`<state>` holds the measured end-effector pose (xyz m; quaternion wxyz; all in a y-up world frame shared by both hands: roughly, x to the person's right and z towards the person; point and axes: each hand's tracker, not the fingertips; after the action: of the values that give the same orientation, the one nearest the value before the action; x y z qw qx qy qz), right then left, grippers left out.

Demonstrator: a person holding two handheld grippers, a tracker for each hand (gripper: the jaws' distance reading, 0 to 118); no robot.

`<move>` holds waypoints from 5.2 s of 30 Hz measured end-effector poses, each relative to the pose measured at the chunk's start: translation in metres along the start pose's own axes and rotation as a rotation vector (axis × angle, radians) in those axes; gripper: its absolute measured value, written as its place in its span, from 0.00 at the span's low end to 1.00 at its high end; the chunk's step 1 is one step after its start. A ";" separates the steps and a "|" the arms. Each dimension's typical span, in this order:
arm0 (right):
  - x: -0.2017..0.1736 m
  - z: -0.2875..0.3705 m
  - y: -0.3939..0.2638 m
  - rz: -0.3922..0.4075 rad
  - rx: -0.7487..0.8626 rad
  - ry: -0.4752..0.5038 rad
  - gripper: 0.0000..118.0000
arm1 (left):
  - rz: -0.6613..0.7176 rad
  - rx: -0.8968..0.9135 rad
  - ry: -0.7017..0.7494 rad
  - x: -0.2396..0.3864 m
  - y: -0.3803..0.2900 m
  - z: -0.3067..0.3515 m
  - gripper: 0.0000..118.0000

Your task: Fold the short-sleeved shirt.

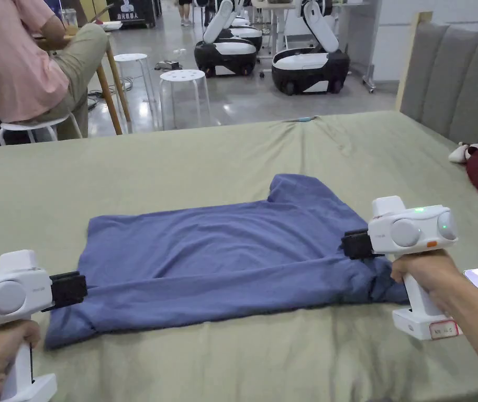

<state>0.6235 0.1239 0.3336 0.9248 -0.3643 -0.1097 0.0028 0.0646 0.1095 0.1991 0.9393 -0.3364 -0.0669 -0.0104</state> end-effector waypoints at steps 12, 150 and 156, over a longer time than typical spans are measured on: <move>-0.022 0.048 -0.035 0.059 -0.064 -0.024 0.00 | -0.065 -0.030 -0.015 0.010 -0.029 0.070 0.09; -0.001 -0.111 0.116 0.032 -0.100 0.076 0.96 | -0.258 -0.065 -0.037 0.039 0.101 -0.130 0.00; 0.025 -0.165 0.145 0.003 -0.155 0.025 0.86 | -0.251 -0.093 -0.022 0.037 0.103 -0.142 0.00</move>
<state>0.6924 0.1215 0.1241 0.8952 -0.4349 -0.0973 -0.0087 0.1251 0.1002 0.0311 0.9132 -0.3687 -0.1182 -0.1271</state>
